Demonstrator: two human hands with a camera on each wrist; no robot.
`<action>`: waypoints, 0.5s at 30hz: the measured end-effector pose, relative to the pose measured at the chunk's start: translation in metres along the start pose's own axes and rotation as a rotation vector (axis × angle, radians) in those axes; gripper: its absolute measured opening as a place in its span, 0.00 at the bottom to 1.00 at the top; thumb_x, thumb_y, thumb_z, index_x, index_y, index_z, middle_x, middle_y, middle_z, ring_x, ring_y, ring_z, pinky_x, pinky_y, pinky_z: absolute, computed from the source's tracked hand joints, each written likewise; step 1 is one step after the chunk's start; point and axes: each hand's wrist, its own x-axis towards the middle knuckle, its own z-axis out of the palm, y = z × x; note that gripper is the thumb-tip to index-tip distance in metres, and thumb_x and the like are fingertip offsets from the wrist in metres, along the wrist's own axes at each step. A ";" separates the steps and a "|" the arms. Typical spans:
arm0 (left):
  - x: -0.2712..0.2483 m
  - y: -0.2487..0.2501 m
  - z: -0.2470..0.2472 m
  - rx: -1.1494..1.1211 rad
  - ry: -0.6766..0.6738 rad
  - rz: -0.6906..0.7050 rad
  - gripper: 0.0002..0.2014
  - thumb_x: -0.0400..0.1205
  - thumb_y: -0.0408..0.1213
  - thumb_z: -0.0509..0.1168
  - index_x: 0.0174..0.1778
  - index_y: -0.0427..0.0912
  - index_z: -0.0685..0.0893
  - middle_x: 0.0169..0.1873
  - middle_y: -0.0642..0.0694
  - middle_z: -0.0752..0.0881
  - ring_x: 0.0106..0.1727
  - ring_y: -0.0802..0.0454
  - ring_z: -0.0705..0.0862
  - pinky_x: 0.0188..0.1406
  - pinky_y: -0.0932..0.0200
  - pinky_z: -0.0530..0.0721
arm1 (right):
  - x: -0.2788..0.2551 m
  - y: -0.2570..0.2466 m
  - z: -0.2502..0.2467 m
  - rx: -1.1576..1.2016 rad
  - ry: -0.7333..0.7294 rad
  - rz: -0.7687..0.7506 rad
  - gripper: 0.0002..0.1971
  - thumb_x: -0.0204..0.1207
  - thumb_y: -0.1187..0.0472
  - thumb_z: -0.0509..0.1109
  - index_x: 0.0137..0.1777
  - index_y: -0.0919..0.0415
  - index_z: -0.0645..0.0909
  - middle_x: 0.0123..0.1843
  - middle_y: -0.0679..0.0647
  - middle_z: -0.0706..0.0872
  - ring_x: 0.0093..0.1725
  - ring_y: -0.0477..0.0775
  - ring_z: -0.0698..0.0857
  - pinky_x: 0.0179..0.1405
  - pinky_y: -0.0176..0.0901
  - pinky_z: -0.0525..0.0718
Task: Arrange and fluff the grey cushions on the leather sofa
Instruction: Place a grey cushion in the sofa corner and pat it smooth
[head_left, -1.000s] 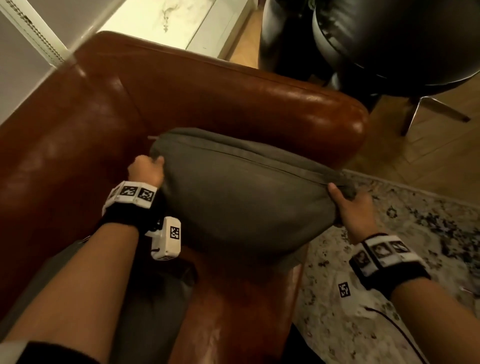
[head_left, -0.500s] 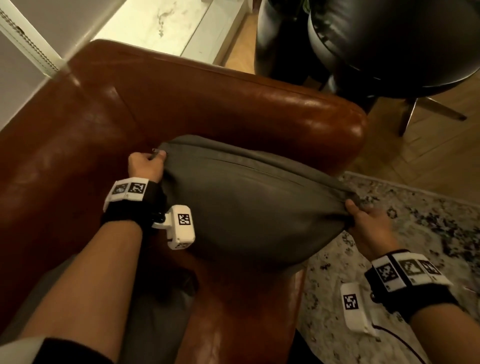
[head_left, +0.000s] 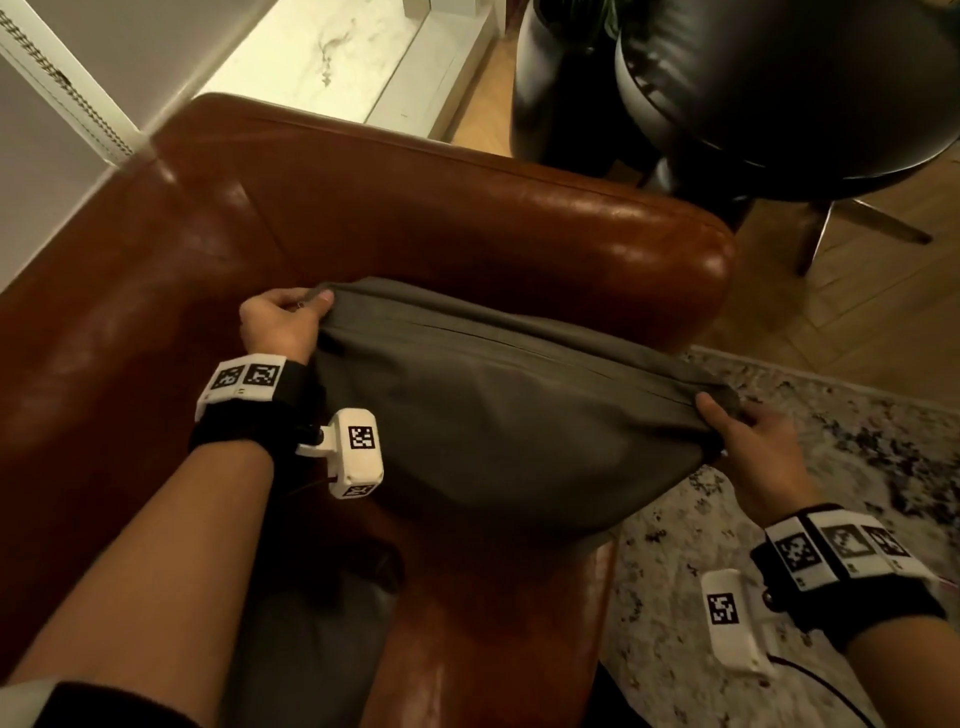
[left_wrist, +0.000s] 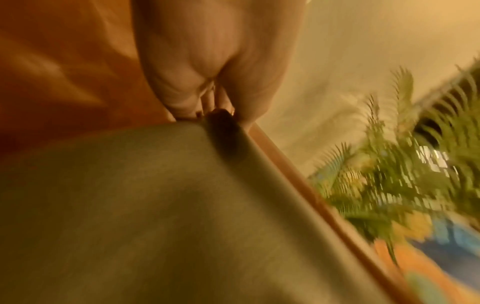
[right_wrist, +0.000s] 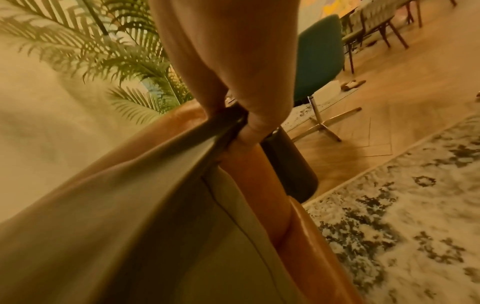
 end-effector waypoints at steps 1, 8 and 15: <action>-0.004 0.002 -0.001 0.083 0.009 0.047 0.18 0.72 0.42 0.75 0.56 0.40 0.87 0.50 0.40 0.89 0.55 0.43 0.87 0.60 0.52 0.83 | 0.000 0.001 0.000 -0.071 0.029 -0.024 0.20 0.78 0.54 0.73 0.63 0.67 0.80 0.58 0.62 0.87 0.55 0.62 0.86 0.54 0.59 0.86; -0.081 0.031 0.039 0.741 -0.162 0.838 0.22 0.87 0.41 0.54 0.78 0.47 0.69 0.79 0.43 0.67 0.82 0.43 0.59 0.78 0.38 0.55 | -0.030 -0.026 0.074 -1.005 0.077 -0.757 0.24 0.83 0.57 0.63 0.78 0.60 0.69 0.82 0.60 0.67 0.85 0.62 0.57 0.81 0.67 0.50; -0.089 0.000 0.052 1.001 -0.433 0.650 0.26 0.86 0.58 0.37 0.82 0.63 0.51 0.84 0.59 0.50 0.85 0.51 0.42 0.78 0.36 0.34 | -0.031 -0.005 0.129 -1.145 -0.195 -0.729 0.29 0.86 0.41 0.40 0.86 0.46 0.48 0.88 0.47 0.48 0.87 0.49 0.44 0.81 0.55 0.34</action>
